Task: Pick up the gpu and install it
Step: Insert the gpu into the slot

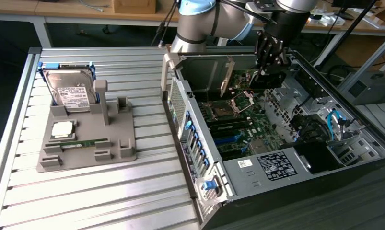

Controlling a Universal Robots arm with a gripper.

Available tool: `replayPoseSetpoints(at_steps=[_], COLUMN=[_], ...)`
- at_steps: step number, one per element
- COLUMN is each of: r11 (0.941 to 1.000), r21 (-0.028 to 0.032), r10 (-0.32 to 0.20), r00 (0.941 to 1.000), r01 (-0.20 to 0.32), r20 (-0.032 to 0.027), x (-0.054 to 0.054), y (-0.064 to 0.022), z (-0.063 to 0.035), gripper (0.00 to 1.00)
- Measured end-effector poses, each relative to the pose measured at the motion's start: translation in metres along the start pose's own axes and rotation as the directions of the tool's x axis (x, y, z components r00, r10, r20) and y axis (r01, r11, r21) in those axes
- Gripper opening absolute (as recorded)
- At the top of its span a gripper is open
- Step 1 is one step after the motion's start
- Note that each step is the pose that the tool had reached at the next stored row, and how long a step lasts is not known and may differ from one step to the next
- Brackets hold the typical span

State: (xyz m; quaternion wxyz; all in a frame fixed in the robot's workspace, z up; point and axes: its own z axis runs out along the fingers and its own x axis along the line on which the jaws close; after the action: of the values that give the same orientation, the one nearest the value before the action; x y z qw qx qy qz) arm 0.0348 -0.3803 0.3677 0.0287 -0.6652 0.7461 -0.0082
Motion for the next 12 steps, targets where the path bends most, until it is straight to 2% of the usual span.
replayPoseSetpoints(at_steps=[12], r11=[0.9965], r21=[-0.0025], r10=[-0.084], r00=[0.9965], r01=[0.084], r20=[0.0044], x=[0.0000], y=[0.0000], z=[0.0003], gripper=[0.27])
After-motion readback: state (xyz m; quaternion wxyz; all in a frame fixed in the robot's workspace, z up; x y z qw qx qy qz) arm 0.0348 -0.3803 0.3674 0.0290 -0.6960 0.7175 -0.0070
